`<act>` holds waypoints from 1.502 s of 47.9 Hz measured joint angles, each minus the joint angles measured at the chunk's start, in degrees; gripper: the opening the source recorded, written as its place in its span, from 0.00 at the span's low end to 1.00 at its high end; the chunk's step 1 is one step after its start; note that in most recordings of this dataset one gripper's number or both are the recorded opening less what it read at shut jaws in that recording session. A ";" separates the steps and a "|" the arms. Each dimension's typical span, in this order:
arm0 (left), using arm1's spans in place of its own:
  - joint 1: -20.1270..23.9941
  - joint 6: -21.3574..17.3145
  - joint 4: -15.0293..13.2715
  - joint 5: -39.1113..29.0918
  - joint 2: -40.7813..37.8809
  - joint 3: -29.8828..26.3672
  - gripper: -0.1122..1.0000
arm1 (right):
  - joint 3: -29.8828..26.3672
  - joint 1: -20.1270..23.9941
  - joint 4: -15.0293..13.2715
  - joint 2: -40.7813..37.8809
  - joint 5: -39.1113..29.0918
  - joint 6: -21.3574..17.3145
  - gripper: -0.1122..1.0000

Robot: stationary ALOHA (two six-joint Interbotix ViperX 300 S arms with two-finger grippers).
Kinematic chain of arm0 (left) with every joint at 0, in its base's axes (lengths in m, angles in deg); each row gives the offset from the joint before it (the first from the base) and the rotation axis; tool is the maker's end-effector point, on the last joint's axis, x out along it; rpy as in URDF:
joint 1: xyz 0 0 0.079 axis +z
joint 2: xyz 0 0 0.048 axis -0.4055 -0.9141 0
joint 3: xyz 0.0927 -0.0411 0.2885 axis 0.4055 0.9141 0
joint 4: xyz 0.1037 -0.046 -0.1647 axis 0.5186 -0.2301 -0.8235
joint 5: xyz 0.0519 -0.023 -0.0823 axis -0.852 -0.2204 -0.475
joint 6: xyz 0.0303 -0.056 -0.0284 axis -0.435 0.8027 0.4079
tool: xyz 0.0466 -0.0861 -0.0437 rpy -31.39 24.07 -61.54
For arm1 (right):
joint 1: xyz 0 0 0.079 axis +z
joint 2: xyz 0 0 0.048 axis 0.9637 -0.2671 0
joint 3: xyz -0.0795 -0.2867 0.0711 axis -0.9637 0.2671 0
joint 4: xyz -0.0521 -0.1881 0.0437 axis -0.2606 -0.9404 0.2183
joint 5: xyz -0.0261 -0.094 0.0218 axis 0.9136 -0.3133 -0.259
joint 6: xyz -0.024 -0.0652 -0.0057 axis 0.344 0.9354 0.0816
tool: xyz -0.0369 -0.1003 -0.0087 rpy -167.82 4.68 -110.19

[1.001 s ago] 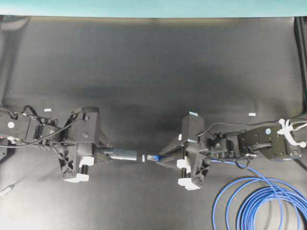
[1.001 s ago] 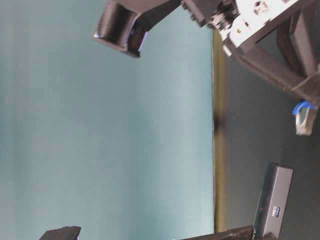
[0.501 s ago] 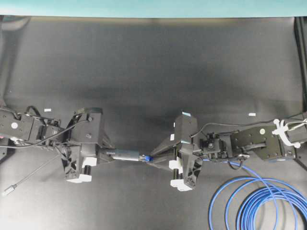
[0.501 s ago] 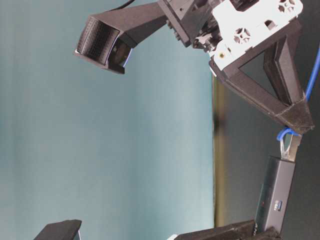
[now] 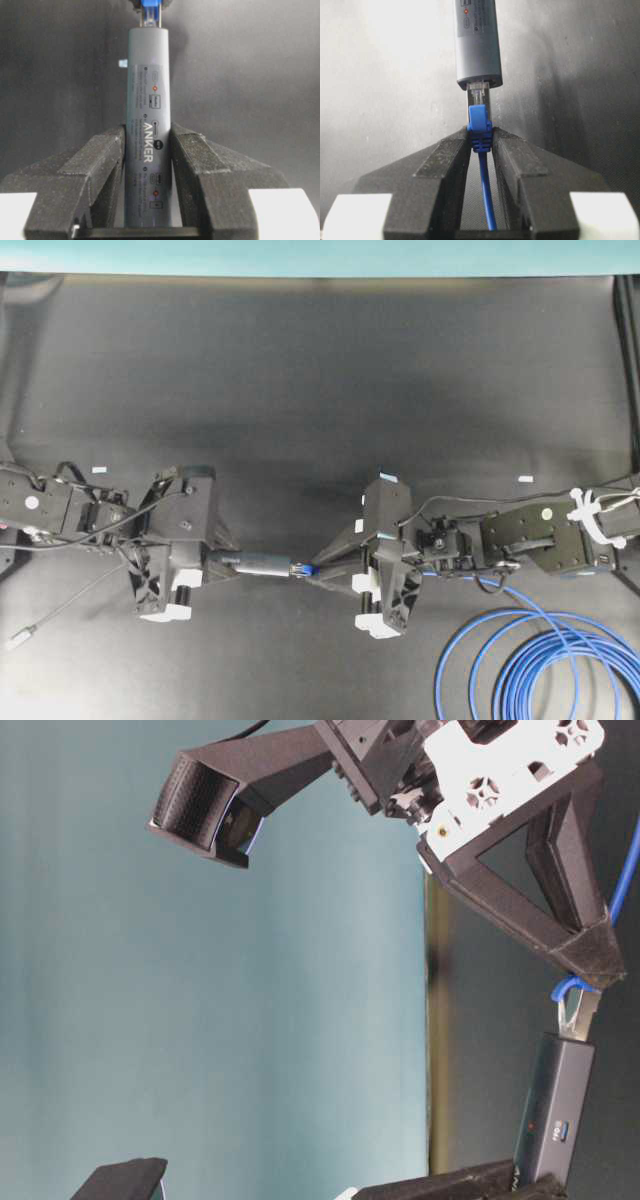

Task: Insert the LAN cable into the hub.
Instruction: 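Push the LAN plug with the right gripper into the hub's port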

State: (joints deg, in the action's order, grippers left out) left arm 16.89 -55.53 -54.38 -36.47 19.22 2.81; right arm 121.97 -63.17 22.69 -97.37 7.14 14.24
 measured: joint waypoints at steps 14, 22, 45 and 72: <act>0.09 -0.62 0.00 -0.09 -0.97 -0.97 0.35 | -0.62 -0.09 0.09 -0.26 -1.58 1.32 0.22; 0.26 -0.79 0.00 -0.26 -1.67 -1.76 0.35 | -1.14 -0.18 0.09 -0.62 -2.11 1.49 0.22; 0.26 -0.97 0.00 -1.67 -5.27 -4.48 0.35 | -2.11 0.00 0.00 -1.76 -2.46 1.85 0.22; 0.35 -1.58 0.00 -6.68 -5.89 -5.36 0.35 | -5.45 -0.88 0.00 -1.67 -17.40 4.31 0.22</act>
State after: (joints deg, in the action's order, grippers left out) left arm 17.25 -57.11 -54.38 -43.15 13.33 -2.55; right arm 116.52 -64.05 22.69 -99.04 -10.26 18.55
